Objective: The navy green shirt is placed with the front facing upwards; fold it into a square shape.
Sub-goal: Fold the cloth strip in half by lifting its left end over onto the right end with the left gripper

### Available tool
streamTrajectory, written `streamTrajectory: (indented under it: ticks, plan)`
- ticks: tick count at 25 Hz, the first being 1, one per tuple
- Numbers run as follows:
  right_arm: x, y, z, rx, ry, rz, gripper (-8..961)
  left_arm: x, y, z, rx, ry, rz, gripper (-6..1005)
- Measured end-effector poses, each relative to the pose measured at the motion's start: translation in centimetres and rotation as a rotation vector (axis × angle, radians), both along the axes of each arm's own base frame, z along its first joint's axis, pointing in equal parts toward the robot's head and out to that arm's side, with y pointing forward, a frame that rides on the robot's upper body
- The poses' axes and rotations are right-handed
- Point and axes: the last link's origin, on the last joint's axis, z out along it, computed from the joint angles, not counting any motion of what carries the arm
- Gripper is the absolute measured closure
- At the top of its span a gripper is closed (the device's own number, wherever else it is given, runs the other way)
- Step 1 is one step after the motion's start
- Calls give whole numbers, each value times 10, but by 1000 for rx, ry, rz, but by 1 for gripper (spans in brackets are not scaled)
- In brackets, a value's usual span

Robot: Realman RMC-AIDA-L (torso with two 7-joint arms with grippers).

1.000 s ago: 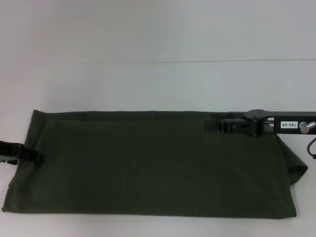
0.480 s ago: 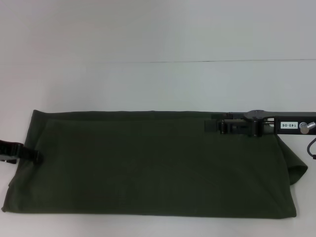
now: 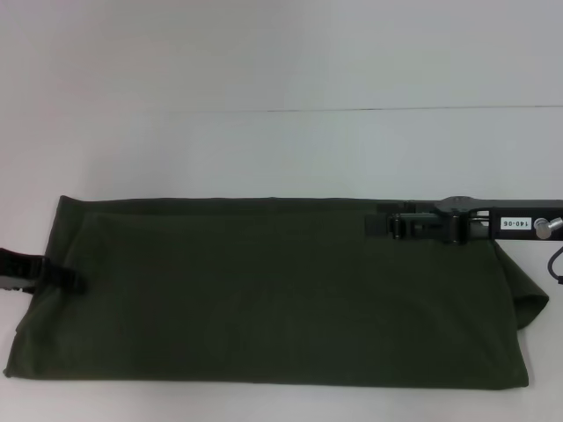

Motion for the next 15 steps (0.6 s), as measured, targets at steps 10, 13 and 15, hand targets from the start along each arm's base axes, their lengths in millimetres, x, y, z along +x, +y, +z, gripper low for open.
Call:
streamTrajectory:
  ticks: [10, 13, 15]
  plan:
    - [1, -1, 0, -1, 0, -2, 237, 11, -3, -8, -49, -82, 10, 169]
    - [1, -1, 0, -1, 0, -2, 237, 12, -2, -7, -51, -86, 9, 170]
    - [1, -1, 0, -1, 0, -3, 237, 12, -2, -6, -48, -86, 13, 170]
